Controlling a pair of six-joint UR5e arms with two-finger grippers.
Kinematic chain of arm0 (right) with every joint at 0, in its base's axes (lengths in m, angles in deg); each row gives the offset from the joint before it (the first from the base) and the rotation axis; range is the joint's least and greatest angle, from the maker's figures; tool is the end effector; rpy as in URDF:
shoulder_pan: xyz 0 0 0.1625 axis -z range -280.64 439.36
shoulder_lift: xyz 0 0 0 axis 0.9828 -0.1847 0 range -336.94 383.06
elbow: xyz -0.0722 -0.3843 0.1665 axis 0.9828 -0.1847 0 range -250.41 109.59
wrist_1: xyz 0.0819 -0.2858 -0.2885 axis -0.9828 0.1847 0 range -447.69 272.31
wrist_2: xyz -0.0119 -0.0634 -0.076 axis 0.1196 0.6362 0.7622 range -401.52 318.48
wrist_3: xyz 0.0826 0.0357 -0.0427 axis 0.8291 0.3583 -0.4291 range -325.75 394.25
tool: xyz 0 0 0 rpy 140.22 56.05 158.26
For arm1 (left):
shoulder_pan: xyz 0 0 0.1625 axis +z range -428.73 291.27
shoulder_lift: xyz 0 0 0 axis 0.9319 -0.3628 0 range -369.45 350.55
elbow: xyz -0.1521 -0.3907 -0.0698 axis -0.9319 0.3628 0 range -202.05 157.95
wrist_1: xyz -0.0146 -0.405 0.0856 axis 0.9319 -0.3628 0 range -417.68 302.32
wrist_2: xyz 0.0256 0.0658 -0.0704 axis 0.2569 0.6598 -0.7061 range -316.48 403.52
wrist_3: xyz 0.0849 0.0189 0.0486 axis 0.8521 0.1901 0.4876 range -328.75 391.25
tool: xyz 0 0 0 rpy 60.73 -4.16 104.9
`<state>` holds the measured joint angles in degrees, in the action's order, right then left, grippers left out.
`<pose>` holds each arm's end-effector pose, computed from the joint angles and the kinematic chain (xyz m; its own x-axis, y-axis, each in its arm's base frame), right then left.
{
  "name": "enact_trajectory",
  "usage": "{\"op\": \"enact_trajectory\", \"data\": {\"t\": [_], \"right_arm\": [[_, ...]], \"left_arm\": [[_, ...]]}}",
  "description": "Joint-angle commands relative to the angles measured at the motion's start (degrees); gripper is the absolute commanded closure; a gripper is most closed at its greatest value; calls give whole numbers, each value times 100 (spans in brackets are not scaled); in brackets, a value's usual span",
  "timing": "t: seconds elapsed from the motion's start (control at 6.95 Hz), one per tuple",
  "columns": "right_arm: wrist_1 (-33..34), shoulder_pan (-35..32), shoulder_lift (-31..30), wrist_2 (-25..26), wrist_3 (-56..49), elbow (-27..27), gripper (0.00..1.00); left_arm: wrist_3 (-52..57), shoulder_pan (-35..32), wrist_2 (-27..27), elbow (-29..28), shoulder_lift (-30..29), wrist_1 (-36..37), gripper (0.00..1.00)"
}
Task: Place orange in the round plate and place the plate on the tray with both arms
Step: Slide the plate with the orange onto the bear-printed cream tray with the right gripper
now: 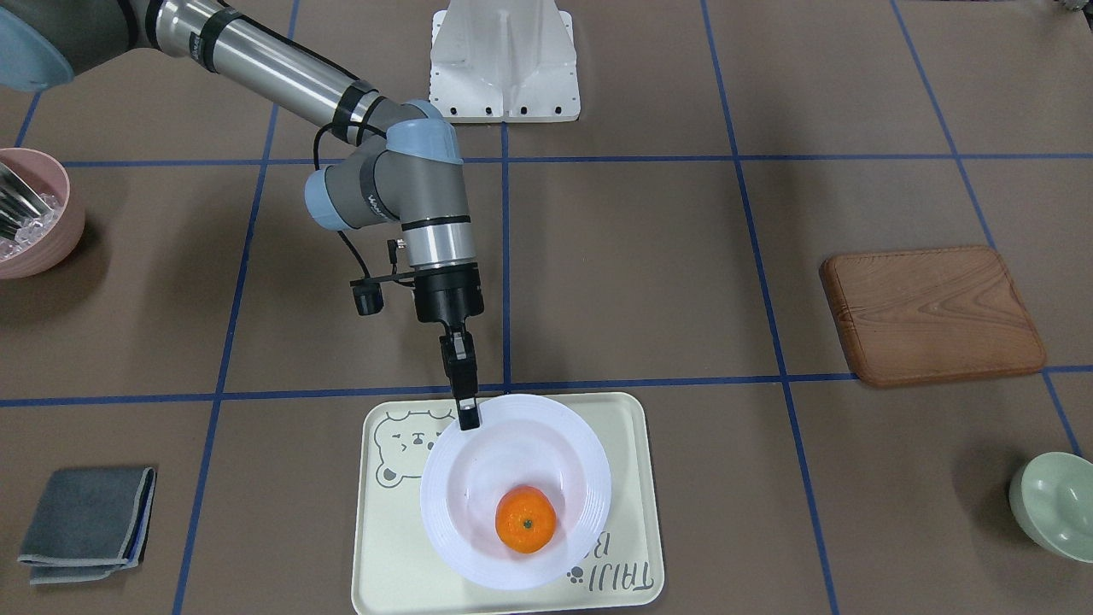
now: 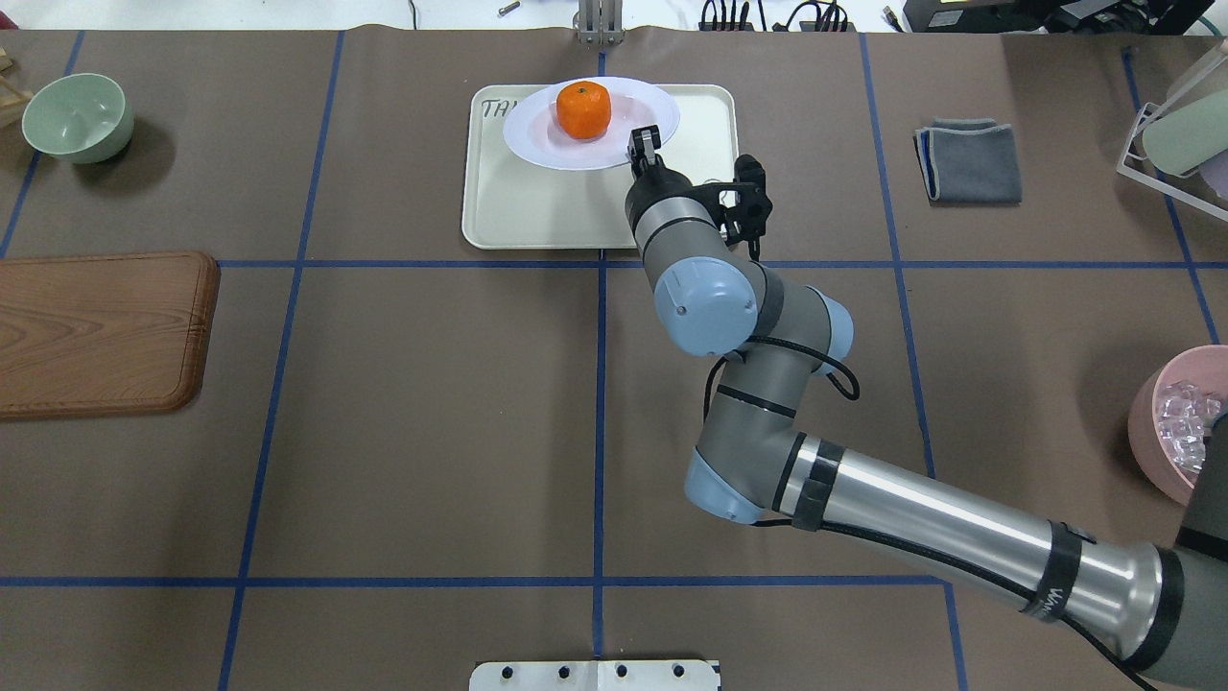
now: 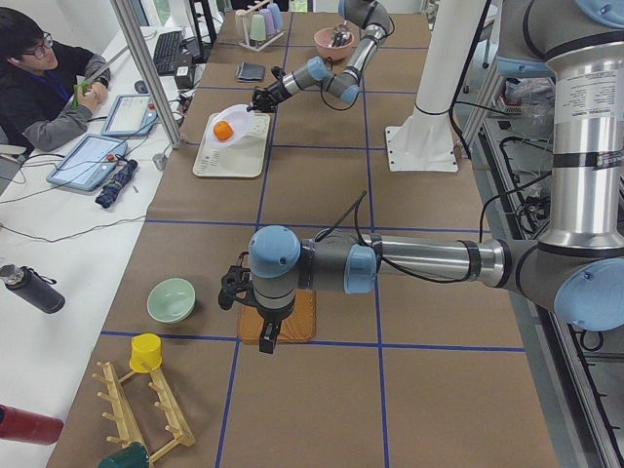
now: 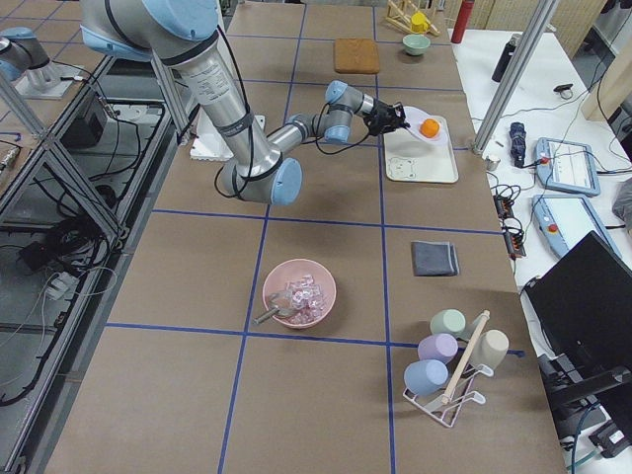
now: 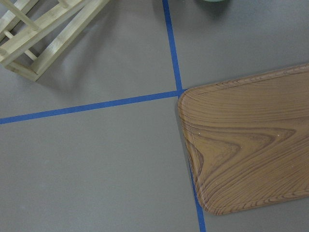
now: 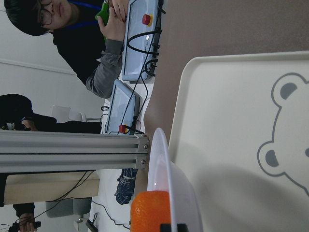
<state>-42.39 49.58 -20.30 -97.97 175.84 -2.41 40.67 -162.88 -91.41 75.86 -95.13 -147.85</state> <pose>-0.5820 -0.5500 0.2268 -0.4858 0.4745 0.7341 -0.7760 0.1524 -0.6120 -0.0963 -0.4577 0.6256 0.7117 0.1578 -0.6845 -0.0448 0.9826 0.1800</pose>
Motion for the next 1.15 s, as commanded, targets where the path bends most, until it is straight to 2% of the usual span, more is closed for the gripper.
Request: {"op": "enact_trajectory", "data": {"t": [0.0, 0.14, 0.29, 0.58, 1.01], "right_arm": [[76, -28, 258, 81, 96, -463, 83], [85, -20, 258, 73, 62, -446, 44], [102, -20, 240, 3, -113, -367, 0], [215, -81, -12, -635, -1471, 192, 0], [2363, -501, -111, -2277, -3692, 968, 0]], "left_arm": [[-1, 10, -7, 0, -18, 0, 2], [-1, 10, -7, 0, -36, 9, 2], [-1, 10, -7, -8, -53, 0, 2], [-1, 19, 2, -8, -53, 0, 2], [-1, 19, 2, -17, -53, 9, 2]]}}
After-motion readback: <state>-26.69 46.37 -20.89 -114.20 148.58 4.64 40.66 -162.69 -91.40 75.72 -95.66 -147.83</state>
